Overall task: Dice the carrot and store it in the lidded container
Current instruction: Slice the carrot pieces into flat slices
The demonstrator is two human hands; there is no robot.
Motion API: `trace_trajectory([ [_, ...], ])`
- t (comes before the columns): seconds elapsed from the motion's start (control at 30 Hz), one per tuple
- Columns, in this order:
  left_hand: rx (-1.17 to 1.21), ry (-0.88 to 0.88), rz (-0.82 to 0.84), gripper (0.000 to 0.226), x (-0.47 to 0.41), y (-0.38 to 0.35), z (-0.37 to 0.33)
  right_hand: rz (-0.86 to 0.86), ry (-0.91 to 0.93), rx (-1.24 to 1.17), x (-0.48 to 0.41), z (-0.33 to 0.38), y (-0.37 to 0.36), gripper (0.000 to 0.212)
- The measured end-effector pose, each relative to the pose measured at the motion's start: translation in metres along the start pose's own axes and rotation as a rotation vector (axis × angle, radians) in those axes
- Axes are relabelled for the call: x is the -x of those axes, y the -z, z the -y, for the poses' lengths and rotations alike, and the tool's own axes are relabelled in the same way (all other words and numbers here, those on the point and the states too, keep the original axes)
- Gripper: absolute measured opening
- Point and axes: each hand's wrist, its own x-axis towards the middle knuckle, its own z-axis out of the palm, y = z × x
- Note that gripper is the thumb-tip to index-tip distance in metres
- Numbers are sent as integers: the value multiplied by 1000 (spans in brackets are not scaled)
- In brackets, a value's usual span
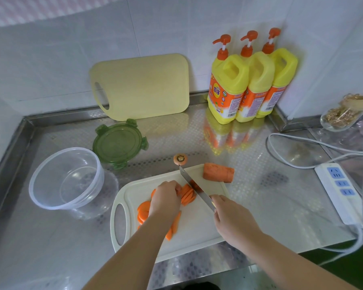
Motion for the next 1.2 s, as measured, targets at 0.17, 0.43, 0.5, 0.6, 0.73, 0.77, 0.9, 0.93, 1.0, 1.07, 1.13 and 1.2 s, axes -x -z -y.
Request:
trace_trajectory([
  [0.17,44,23,-24,25,1,1,3,6,0,7,2,0,0,26],
  [0.43,143,53,8,18,-1,-1,4,5,9,23,2,0,-1,24],
  [0.5,139,53,6,17,-1,-1,4,5,8,15,2,1,-1,24],
  [0.6,129,42,-6,16,-1,-1,4,5,12,13,2,1,-1,26],
  [0.73,133,17,-30,15,0,1,3,-1,13,15,2,0,-1,26],
  [0.77,132,7,-43,15,0,2,3,-5,14,13,2,0,-1,26],
  [0.9,83,-25,-45,14,5,3,4,-17,20,7,1,1,-1,29],
  [0.93,75,-24,-45,13,7,3,5,-19,21,3,1,1,-1,29],
  [1.0,93,-13,-59,8,8,3,6,-19,18,0,1,2,-1,29],
  [1.07,114,-5,-62,9,8,2,6,-18,16,2,1,2,-2,29],
  [1.13,113,-20,-48,14,7,1,5,-21,16,4,1,2,-2,29],
  [1.2,94,-39,-33,19,6,-1,3,-18,14,5,1,2,-1,28],
])
